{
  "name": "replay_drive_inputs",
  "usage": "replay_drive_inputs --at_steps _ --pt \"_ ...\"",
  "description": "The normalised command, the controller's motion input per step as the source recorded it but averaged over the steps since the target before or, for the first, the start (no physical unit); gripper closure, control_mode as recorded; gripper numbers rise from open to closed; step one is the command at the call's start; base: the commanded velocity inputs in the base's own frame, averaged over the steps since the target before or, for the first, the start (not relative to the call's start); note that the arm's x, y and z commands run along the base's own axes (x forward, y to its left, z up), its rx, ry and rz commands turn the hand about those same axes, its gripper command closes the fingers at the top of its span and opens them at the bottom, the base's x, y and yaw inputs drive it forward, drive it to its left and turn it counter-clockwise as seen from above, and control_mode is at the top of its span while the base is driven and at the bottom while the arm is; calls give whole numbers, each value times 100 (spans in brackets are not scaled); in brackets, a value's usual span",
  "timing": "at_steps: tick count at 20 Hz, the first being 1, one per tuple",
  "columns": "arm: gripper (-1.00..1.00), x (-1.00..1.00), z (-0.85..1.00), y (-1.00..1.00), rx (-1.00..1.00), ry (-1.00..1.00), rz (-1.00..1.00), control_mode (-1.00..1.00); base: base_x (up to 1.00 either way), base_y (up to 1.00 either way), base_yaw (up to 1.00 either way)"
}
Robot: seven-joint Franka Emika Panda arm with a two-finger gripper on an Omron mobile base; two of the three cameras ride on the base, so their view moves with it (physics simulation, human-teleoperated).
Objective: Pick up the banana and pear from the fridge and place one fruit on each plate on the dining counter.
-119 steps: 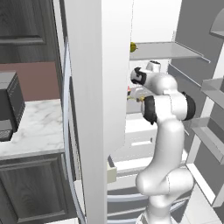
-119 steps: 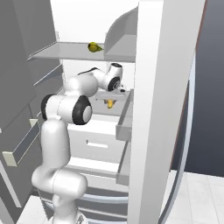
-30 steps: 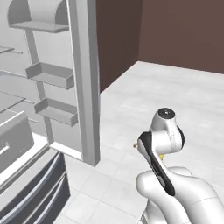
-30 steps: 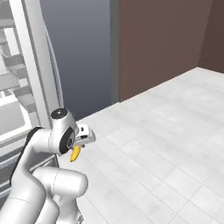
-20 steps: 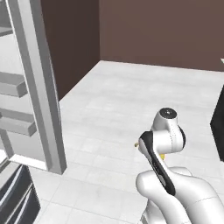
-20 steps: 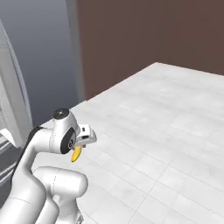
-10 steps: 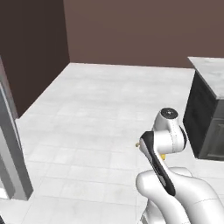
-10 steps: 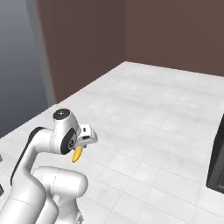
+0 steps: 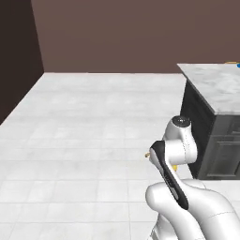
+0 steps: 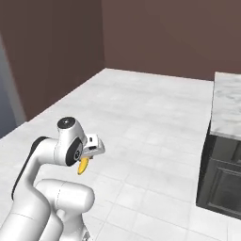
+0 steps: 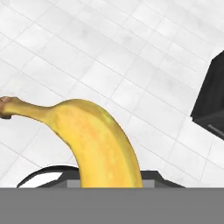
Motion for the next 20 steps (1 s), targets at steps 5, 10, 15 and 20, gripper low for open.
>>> replay_drive_inputs --at_steps 5,10,15,20 --pt "100 0 0 0 0 0 0 100 100 19 -25" --pt "100 0 0 0 0 0 0 100 100 33 -26" --pt "100 0 0 0 0 0 0 100 100 57 -31" --pt "100 0 0 0 0 0 0 100 100 71 -34"
